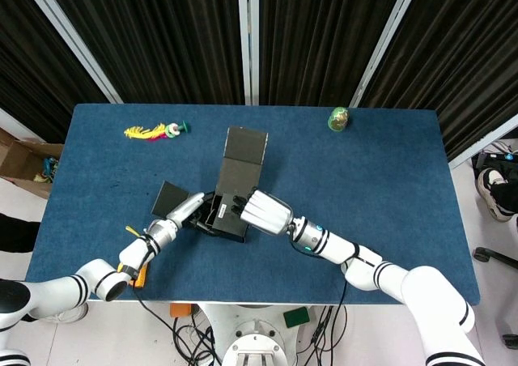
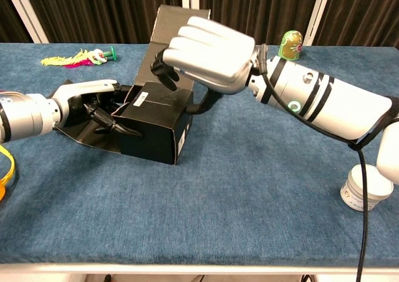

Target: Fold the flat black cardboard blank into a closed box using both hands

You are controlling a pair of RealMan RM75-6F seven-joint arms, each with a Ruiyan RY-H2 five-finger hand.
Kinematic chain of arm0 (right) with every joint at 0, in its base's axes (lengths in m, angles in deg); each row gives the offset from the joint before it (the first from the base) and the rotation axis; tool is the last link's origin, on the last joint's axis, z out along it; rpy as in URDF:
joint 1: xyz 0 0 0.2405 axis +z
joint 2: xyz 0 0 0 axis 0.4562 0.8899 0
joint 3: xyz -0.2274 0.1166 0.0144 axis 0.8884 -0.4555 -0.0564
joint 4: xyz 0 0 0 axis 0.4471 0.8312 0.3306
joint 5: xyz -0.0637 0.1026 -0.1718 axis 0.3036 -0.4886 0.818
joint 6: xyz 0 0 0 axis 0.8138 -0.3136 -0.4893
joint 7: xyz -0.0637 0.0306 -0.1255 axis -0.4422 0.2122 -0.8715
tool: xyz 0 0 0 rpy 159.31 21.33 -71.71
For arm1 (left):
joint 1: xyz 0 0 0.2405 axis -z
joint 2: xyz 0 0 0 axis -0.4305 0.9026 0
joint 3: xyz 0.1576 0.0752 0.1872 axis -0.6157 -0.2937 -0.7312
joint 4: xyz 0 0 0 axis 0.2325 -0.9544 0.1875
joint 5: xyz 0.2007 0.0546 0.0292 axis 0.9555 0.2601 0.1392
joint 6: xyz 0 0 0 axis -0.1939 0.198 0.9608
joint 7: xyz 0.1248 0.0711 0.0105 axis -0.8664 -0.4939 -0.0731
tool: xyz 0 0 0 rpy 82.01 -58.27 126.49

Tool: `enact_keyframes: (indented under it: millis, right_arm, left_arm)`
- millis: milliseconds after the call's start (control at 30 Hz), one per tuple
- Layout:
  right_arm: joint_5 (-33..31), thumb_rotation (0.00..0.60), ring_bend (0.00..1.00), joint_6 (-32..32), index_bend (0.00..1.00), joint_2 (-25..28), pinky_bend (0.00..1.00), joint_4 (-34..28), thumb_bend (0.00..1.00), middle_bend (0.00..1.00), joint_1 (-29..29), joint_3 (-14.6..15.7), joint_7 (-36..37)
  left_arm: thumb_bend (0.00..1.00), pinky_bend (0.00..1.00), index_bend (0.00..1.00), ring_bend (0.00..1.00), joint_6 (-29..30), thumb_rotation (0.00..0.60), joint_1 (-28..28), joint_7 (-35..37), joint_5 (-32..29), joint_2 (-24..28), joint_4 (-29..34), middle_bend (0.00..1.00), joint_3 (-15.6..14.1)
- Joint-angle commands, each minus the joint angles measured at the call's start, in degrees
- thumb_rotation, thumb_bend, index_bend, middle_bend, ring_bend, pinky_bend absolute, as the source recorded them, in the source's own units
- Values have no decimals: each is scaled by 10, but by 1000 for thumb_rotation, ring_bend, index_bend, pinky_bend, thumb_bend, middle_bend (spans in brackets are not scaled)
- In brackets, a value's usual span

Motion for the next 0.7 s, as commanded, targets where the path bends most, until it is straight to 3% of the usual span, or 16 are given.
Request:
enact_keyframes:
  millis: [33,500,700]
  right_arm:
    - [4,600,893,-2,637,-20,938,31,26,554,2,10,18]
    - [11,600,893,-6,638,-38,938,72,63,510,17,27,26]
    - [4,600,893,-3,611,-35,938,67,78,454,13,31,25]
  left_arm:
    - [11,894,298,606,-4,599,1,-4,-2,-1,-1,292,-1]
    - [11,894,232,604,-13,597,-1,-27,-10,0,3,269,1]
    - [12,893,151,602,-9,519,-3,-33,-6,0,7,241,1]
